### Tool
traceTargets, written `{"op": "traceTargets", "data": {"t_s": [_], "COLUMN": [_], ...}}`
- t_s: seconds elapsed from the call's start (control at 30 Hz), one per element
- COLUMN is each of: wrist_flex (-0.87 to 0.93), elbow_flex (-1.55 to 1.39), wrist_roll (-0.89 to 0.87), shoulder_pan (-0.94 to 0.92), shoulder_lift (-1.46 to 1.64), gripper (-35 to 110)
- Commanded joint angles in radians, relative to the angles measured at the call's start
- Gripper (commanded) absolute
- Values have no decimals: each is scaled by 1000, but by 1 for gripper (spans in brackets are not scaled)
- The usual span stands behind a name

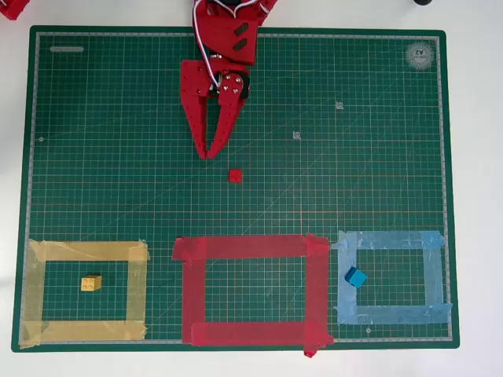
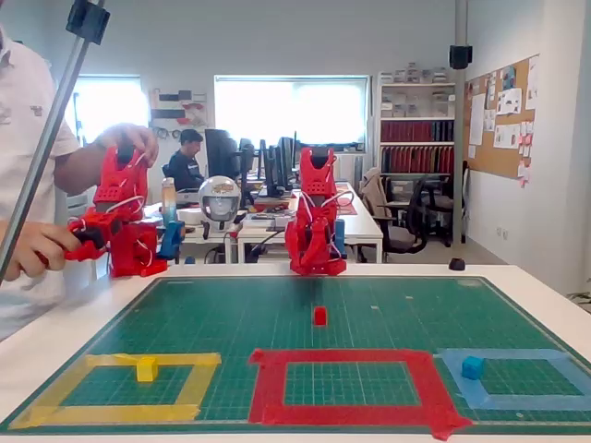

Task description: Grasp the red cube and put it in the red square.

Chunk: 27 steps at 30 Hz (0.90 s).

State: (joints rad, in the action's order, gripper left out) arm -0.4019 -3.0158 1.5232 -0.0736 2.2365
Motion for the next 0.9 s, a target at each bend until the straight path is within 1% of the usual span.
{"op": "traceTargets", "data": {"t_s": [0.0, 0.17, 0.3, 0.53, 0.87], "wrist_flex": [-209, -393, -486, -548, -551], "elbow_flex": [-25, -75, -104, -54, 52], "wrist_roll": [57, 95, 123, 123, 121], "shoulder_pan": [5, 18, 25, 37, 71], "shoulder_lift": [-103, -258, -362, -502, -632], "gripper": [6, 7, 9, 15, 18]}}
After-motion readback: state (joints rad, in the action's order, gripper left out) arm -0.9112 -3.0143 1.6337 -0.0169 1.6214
